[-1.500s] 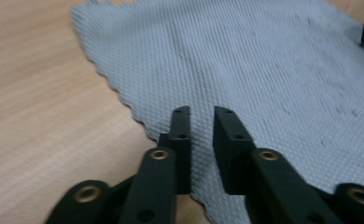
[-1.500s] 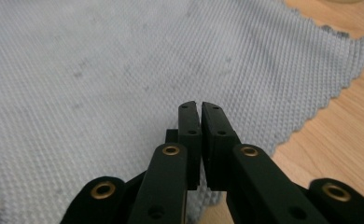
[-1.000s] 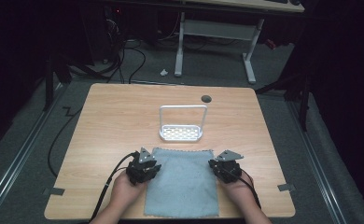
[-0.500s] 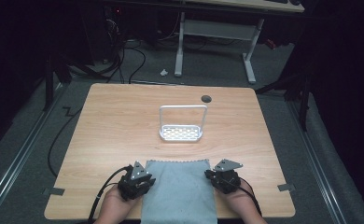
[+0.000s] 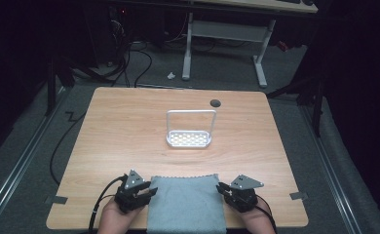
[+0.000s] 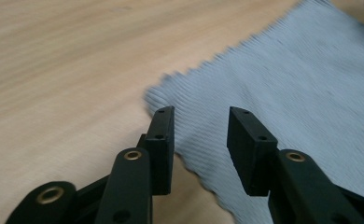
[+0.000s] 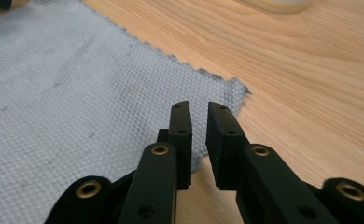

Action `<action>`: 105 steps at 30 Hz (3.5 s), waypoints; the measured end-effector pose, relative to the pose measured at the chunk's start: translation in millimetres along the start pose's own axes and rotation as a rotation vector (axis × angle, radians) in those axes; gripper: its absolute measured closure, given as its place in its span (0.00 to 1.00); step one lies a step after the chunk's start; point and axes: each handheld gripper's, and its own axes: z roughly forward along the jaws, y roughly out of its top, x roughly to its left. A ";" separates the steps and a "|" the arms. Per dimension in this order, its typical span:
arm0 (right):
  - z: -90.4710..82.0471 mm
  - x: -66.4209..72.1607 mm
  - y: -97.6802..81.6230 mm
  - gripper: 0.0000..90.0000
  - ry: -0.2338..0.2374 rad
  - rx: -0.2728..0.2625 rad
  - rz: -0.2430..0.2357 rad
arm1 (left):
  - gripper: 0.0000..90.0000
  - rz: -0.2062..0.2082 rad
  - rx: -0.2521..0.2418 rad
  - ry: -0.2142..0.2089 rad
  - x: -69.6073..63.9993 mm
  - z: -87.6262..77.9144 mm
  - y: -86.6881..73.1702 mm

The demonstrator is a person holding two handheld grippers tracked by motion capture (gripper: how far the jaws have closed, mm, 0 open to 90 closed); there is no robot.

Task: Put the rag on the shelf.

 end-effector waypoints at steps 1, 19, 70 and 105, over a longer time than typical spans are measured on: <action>0.2 -0.7 -1.1 0.88 0.002 0.004 0.010 | 0.66 -0.008 0.005 0.010 1.3 3.0 2.3; 4.7 -9.7 -2.0 0.76 -0.032 -0.020 0.063 | 0.80 -0.009 -0.008 0.022 5.4 18.1 2.4; 33.2 -6.1 21.8 0.99 -0.067 0.007 0.034 | 0.99 -0.020 -0.039 0.007 6.6 17.7 0.2; -4.4 -1.0 35.1 0.99 -0.097 -0.204 0.040 | 0.99 -0.021 -0.215 -0.004 -1.0 -15.4 15.8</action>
